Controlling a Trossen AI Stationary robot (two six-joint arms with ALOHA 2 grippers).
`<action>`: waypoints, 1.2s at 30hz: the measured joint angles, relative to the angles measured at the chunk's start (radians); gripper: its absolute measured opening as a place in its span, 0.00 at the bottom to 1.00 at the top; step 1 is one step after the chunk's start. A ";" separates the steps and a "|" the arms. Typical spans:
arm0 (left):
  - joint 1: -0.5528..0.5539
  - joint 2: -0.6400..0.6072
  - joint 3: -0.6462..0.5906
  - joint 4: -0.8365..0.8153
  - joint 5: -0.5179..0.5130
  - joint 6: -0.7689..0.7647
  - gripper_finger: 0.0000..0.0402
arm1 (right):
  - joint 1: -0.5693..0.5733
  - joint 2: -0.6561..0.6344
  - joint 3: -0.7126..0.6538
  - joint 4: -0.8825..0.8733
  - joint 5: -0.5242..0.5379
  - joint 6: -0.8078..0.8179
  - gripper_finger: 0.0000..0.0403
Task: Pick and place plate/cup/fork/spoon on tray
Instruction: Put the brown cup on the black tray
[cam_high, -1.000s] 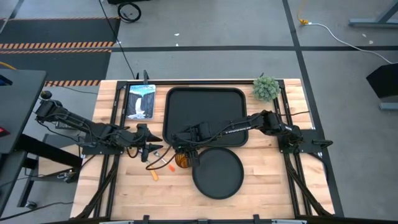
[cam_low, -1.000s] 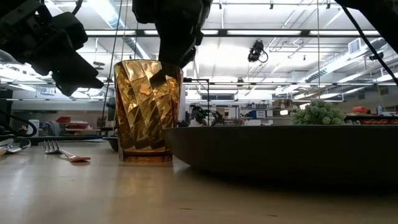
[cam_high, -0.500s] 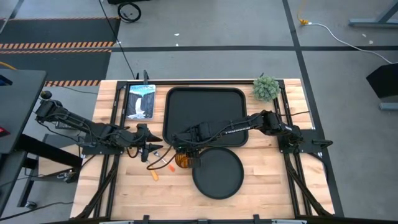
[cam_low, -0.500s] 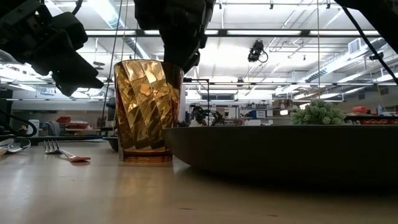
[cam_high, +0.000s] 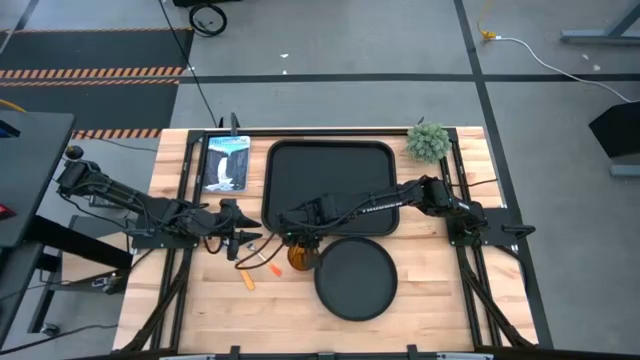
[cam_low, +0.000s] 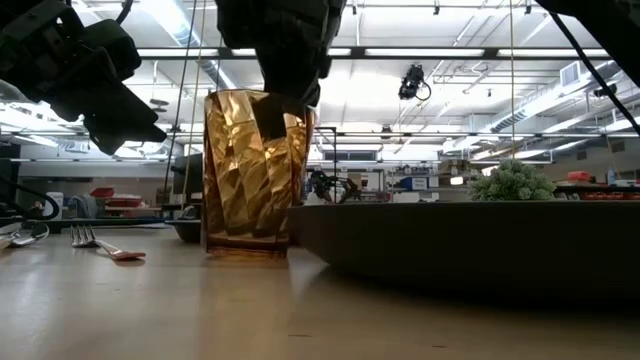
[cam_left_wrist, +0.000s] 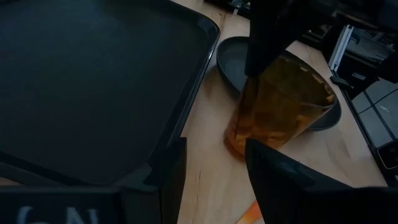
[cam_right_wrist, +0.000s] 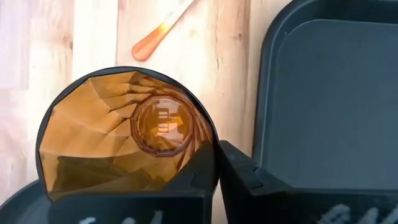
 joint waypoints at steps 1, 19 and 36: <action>0.000 0.000 0.000 0.000 0.000 0.000 0.43 | -0.001 0.000 0.000 0.000 0.002 -0.006 0.06; 0.000 0.000 0.000 0.000 0.000 0.000 0.43 | -0.108 -0.206 0.000 -0.159 0.057 -0.078 0.03; 0.000 0.000 0.000 -0.001 0.000 0.001 0.43 | -0.404 -0.222 0.000 -0.389 0.177 -0.135 0.03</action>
